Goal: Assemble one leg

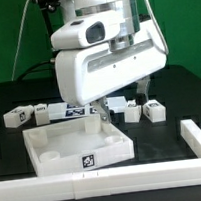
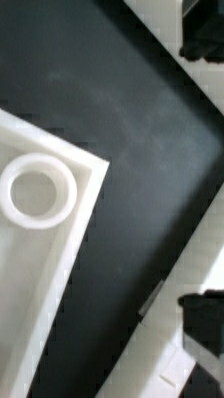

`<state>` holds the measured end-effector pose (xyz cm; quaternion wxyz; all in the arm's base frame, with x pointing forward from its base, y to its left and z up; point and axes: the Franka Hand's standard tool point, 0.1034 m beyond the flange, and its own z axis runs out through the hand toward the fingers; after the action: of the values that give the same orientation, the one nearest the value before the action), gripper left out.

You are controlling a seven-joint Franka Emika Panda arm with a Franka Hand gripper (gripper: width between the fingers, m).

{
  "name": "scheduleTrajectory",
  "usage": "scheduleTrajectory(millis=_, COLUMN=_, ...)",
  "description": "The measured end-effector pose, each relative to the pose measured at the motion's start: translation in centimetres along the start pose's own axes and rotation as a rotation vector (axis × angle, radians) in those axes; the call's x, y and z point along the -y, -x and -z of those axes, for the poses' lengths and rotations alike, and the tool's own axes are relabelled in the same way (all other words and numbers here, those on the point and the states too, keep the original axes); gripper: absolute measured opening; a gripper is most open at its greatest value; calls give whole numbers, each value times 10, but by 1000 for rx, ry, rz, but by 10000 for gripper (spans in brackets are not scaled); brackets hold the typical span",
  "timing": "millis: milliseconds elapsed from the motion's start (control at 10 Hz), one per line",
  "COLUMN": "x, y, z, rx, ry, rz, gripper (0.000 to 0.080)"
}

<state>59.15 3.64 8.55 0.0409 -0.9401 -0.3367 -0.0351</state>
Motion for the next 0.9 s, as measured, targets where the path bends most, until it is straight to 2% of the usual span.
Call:
scheduleTrajectory(millis=700, x=0, y=1, z=-1, rx=0, ry=1, rz=19, gripper=650)
scheduleTrajectory(millis=900, x=0, y=17, z=-10, rx=17, ry=18, rz=250, gripper=650)
